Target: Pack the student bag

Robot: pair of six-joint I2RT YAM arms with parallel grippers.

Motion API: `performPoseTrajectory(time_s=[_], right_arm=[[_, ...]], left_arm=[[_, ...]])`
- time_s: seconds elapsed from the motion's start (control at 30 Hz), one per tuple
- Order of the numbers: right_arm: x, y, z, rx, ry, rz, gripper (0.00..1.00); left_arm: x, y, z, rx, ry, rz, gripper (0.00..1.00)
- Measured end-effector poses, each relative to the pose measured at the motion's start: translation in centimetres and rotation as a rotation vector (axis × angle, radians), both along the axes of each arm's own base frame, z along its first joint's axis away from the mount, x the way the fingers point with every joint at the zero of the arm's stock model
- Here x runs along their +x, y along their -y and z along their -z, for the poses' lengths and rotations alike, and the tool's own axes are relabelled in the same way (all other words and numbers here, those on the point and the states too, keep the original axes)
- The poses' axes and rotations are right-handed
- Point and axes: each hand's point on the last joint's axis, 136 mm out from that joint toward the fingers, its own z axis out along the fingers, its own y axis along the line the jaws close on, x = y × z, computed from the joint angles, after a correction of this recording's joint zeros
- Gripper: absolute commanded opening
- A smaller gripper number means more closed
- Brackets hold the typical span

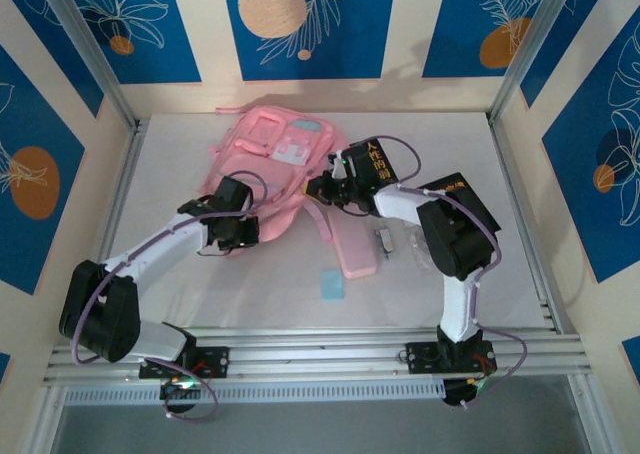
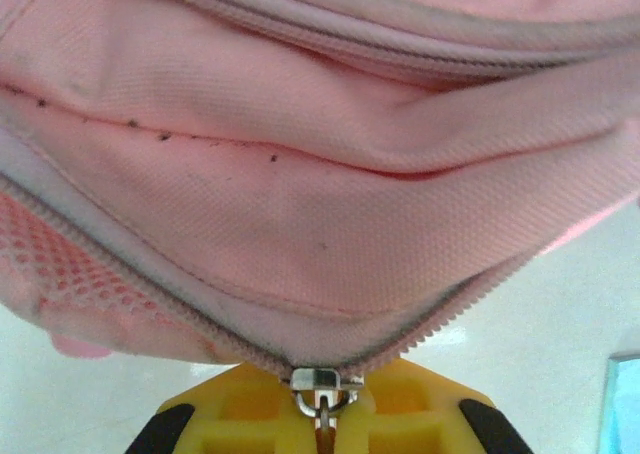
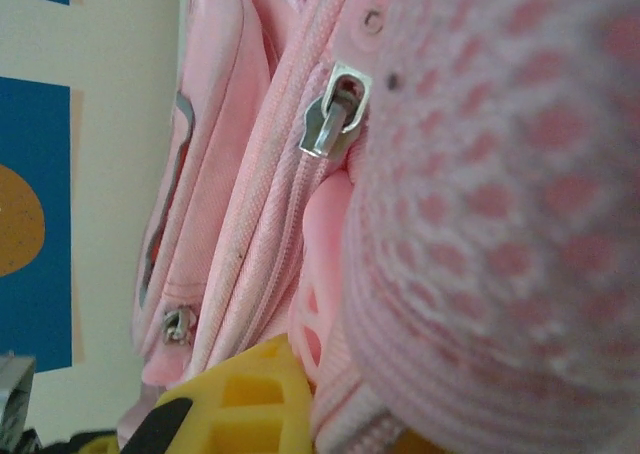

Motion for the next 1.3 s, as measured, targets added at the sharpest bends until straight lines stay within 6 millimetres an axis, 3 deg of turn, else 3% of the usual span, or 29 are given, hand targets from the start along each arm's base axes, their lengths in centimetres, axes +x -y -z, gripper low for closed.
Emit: performPoseTrajectory(time_s=[0.03, 0.1, 0.17, 0.27, 0.37, 0.47, 0.57, 0.67, 0.8, 1.03, 1.07, 1.2, 1.23, 1.3], right_arm=[[0.7, -0.2, -0.2, -0.001, 0.003, -0.01, 0.03], [2.2, -0.5, -0.4, -0.005, 0.006, -0.022, 0.34], [3.5, -0.4, -0.7, -0.015, 0.019, -0.008, 0.53], [5.0, 0.7, -1.5, -0.026, 0.045, 0.042, 0.73], [4.8, 2.5, -1.7, -0.034, 0.036, 0.08, 0.82], [1.9, 4.9, -1.9, -0.037, -0.015, 0.112, 0.84], [-1.0, 6.1, -2.7, -0.026, -0.045, 0.112, 0.85], [-3.6, 5.8, -2.9, 0.004, -0.079, 0.085, 0.83], [-6.4, 4.1, -1.5, 0.022, -0.166, 0.034, 0.78], [-7.6, -0.7, 1.2, 0.063, -0.259, -0.041, 0.7], [-7.6, -1.3, 1.6, 0.062, -0.267, -0.048, 0.61], [-7.4, -2.7, 2.6, 0.079, -0.303, -0.049, 0.05], [-7.5, -2.8, 2.7, 0.085, -0.311, -0.049, 0.0], [-7.3, -2.9, 2.6, 0.098, -0.313, -0.05, 0.0]], left_arm=[[0.0, 0.5, -0.1, -0.006, 0.008, 0.009, 0.0], [-0.2, 1.9, -0.3, -0.028, 0.022, 0.027, 0.0], [-0.5, 3.4, -0.5, -0.061, 0.024, 0.046, 0.0], [-1.6, 5.2, -0.1, -0.092, -0.012, 0.074, 0.0], [-1.9, 7.1, 0.5, -0.107, -0.063, 0.104, 0.0], [-1.1, 8.6, 0.6, -0.123, -0.078, 0.119, 0.0], [-0.3, 9.5, 0.1, -0.145, -0.07, 0.128, 0.0], [0.3, 10.1, -0.7, -0.16, -0.052, 0.135, 0.0], [0.4, 10.3, -1.1, -0.164, -0.045, 0.14, 0.0], [-0.1, 10.4, -1.0, -0.159, -0.049, 0.15, 0.0], [-0.3, 10.3, -0.9, -0.156, -0.052, 0.151, 0.0], [-0.4, 9.8, -0.6, -0.136, -0.05, 0.142, 0.0], [-0.4, 9.7, -0.5, -0.131, -0.047, 0.14, 0.0], [-0.3, 9.3, -0.3, -0.113, -0.04, 0.131, 0.0]])
